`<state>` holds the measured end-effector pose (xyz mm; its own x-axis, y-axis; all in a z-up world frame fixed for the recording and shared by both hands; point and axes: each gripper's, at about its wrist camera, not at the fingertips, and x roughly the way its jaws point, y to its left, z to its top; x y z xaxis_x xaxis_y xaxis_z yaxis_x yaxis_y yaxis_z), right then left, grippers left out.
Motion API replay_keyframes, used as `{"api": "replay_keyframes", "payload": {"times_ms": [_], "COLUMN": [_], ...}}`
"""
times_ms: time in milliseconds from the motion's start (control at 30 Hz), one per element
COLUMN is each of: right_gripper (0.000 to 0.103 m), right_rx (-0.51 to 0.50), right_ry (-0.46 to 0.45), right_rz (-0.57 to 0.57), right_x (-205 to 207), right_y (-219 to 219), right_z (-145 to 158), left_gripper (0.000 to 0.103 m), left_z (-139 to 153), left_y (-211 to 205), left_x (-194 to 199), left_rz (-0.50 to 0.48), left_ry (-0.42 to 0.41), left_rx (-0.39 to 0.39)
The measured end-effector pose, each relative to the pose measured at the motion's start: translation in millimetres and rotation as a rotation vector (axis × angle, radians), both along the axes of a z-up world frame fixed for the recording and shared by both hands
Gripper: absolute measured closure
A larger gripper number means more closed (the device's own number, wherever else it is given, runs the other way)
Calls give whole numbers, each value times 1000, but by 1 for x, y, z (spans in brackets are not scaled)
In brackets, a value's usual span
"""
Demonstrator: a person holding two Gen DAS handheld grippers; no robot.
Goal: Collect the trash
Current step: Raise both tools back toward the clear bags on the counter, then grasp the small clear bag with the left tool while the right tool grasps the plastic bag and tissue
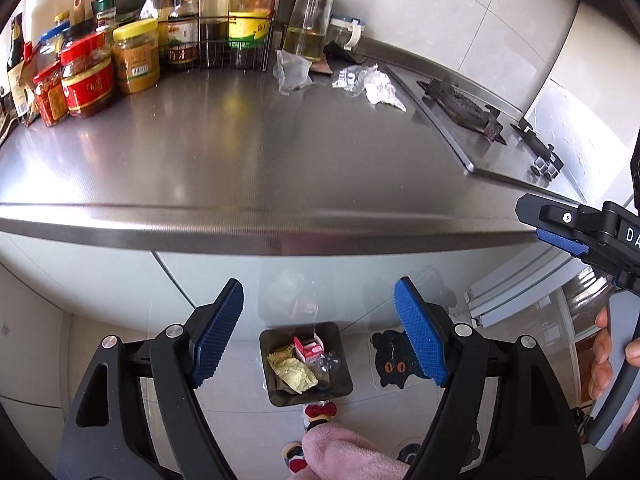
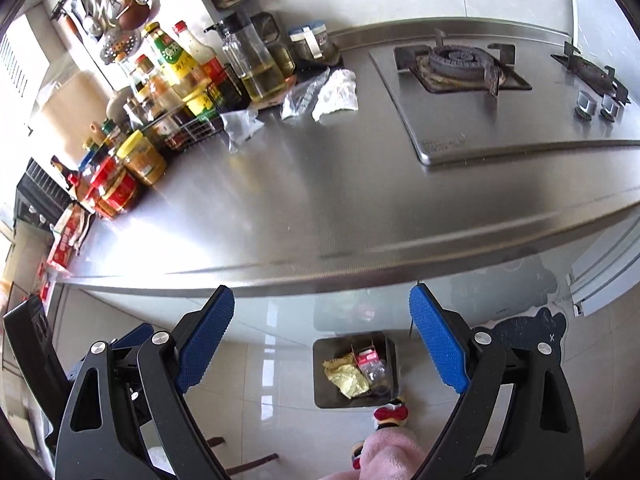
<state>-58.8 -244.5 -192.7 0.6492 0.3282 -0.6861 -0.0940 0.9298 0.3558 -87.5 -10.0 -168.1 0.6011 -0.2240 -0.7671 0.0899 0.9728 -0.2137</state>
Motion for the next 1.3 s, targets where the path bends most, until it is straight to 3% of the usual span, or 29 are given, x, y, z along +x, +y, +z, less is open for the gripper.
{"api": "replay_keyframes", "payload": {"times_ms": [267, 500, 700, 933, 1067, 1300], "right_gripper": [13, 13, 13, 13, 5, 5], "right_rx": [-6, -24, -34, -22, -14, -64], "right_ry": [-43, -43, -40, 31, 54, 59], "right_rz": [-5, -6, -17, -19, -32, -44], "right_x": [50, 116, 176, 243, 270, 304], "right_y": [3, 5, 10, 25, 33, 42], "right_z": [26, 33, 34, 22, 15, 7], "left_gripper": [27, 24, 23, 23, 23, 23], "left_z": [34, 45, 39, 25, 22, 14], "left_y": [4, 8, 11, 15, 15, 15], "left_x": [52, 113, 170, 228, 255, 289], "left_rz": [8, 48, 60, 68, 65, 70], "left_ry": [-66, -99, -93, -56, -34, -8], "left_rx": [9, 21, 32, 42, 54, 51]}}
